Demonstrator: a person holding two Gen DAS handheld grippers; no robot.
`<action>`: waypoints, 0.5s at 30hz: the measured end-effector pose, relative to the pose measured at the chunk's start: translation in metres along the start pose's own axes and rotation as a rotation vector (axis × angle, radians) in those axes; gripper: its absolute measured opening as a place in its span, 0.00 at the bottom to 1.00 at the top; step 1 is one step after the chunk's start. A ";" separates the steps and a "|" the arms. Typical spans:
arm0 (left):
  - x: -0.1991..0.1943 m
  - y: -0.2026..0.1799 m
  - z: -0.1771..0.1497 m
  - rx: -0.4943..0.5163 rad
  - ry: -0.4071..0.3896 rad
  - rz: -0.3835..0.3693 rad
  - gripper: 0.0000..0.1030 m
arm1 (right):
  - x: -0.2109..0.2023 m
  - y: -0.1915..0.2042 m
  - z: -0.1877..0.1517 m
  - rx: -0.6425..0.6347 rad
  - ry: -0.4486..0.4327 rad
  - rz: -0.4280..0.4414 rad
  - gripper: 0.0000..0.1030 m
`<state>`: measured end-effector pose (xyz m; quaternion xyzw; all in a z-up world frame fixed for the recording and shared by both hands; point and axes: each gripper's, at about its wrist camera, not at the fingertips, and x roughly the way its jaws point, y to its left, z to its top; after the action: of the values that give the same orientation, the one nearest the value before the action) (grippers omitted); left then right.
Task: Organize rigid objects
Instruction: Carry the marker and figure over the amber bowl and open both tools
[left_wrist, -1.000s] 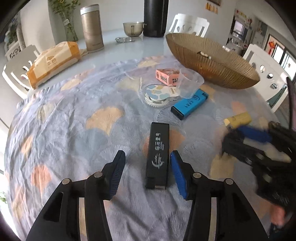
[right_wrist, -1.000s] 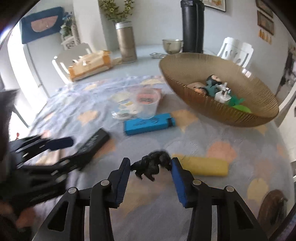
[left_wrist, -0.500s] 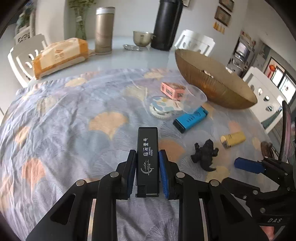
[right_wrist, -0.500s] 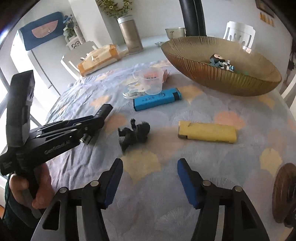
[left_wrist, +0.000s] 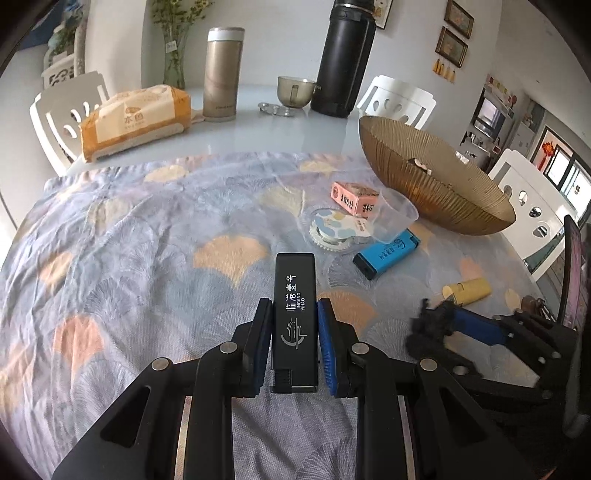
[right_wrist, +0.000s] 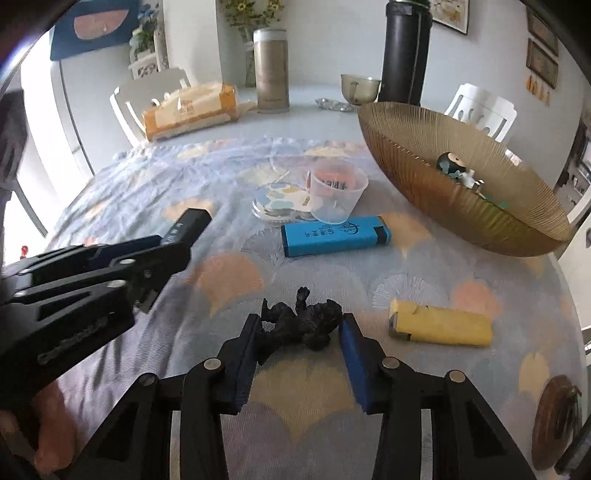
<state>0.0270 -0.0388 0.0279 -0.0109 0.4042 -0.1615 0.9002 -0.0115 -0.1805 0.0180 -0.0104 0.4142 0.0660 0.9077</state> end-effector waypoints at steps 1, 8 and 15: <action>-0.003 -0.001 0.001 0.004 -0.007 0.003 0.21 | -0.007 -0.003 -0.001 0.007 -0.013 0.001 0.41; -0.057 -0.039 0.048 0.087 -0.139 -0.070 0.21 | -0.089 -0.042 0.030 0.075 -0.207 -0.067 0.41; -0.081 -0.098 0.129 0.149 -0.260 -0.220 0.21 | -0.143 -0.119 0.080 0.349 -0.344 -0.105 0.41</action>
<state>0.0440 -0.1216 0.1883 -0.0093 0.2679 -0.2858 0.9200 -0.0291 -0.3085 0.1737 0.1364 0.2576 -0.0531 0.9551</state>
